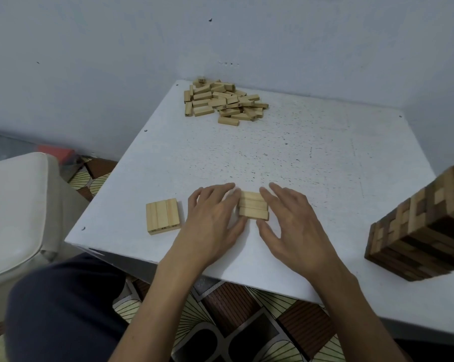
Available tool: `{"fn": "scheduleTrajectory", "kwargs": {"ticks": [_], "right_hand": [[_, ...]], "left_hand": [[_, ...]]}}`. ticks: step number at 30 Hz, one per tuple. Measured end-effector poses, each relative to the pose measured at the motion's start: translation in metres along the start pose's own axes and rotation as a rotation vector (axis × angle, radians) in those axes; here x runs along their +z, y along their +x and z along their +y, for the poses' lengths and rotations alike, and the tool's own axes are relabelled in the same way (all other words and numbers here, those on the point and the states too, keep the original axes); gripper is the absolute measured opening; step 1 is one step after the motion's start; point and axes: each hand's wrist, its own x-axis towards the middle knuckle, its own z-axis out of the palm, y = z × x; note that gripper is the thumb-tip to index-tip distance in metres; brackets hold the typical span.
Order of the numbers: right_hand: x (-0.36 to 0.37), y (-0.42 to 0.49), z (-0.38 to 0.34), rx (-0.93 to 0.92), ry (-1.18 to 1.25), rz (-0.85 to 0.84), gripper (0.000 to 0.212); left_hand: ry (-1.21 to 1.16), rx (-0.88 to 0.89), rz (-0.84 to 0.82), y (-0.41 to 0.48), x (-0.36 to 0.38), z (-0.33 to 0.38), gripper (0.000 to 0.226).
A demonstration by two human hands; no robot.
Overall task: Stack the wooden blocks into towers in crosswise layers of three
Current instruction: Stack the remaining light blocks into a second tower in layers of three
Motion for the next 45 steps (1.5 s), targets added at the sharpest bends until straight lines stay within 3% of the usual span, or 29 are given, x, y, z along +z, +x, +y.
{"fn": "scheduleTrajectory", "kwargs": {"ticks": [5,11,26,35,41,45], "right_hand": [[-0.006,-0.008,-0.013,0.140,-0.121,-0.135,0.091],[0.003,-0.013,-0.015,0.137,-0.208,-0.208,0.100],[0.007,-0.008,-0.017,0.133,-0.207,-0.233,0.085],[0.007,-0.007,-0.019,0.153,-0.204,-0.234,0.082],[0.007,-0.008,-0.018,0.154,-0.184,-0.236,0.082],[0.002,-0.006,-0.019,0.176,-0.194,-0.257,0.083]], "left_hand": [[0.100,-0.056,-0.023,-0.011,0.010,0.009,0.069],[0.226,-0.027,-0.025,-0.011,0.019,0.012,0.065],[0.275,0.011,0.085,-0.009,0.028,0.009,0.056],[0.269,-0.012,0.059,-0.008,0.028,0.007,0.055],[0.282,-0.019,-0.016,-0.008,0.027,0.008,0.058],[0.152,-0.065,-0.160,-0.009,0.017,0.010,0.080]]}}
